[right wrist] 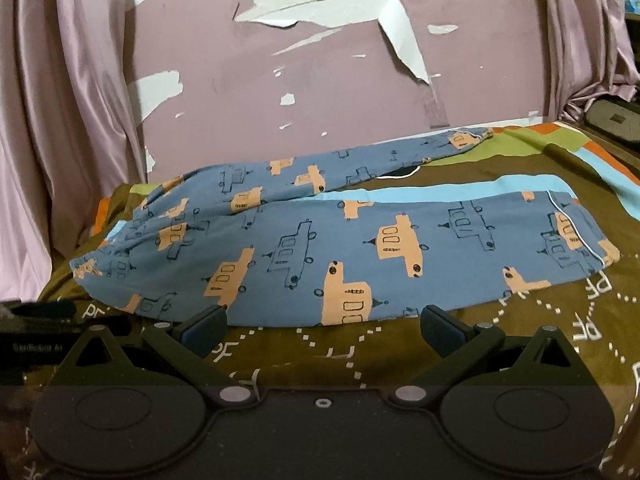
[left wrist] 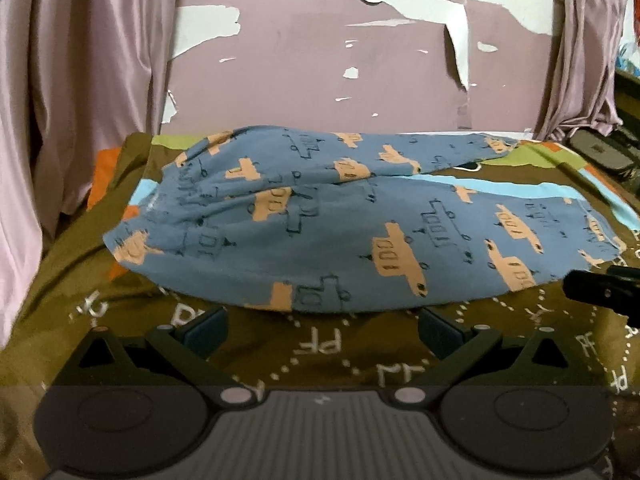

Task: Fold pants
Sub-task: 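Grasp the pants waistband with the left gripper while the right gripper grasps the waistband beside it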

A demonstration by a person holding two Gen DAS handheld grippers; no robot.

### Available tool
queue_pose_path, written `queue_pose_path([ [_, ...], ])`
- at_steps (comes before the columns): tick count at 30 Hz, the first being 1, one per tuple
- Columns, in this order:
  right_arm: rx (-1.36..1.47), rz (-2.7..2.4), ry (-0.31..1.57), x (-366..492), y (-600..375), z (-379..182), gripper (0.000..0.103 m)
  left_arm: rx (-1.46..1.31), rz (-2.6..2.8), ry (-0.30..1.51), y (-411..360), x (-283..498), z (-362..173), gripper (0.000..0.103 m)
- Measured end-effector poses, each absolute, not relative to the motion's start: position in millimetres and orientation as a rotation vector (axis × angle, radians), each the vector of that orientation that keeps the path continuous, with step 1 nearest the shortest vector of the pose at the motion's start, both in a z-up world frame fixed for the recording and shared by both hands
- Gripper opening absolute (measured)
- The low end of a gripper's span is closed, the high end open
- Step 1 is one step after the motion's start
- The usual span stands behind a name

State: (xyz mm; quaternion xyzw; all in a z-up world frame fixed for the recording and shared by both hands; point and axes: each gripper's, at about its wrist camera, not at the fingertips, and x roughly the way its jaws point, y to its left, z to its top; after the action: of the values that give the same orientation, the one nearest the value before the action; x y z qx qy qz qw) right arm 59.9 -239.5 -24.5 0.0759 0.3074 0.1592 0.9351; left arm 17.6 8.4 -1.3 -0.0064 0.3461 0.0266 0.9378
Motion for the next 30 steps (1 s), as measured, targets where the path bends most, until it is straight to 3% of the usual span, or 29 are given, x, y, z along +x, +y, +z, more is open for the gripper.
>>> queue_pose_path([
  [10, 0.097, 0.401, 0.651, 114, -239, 12, 0.103, -0.003, 0.077, 0.796, 25, 76, 52, 0.103],
  [19, 0.001, 0.524, 0.667, 179, -239, 35, 0.103, 0.177, 0.151, 0.849, 38, 132, 102, 0.103],
  [30, -0.119, 0.762, 0.548, 263, -221, 29, 0.103, 0.211, 0.229, 0.858, 97, 189, 97, 0.103],
])
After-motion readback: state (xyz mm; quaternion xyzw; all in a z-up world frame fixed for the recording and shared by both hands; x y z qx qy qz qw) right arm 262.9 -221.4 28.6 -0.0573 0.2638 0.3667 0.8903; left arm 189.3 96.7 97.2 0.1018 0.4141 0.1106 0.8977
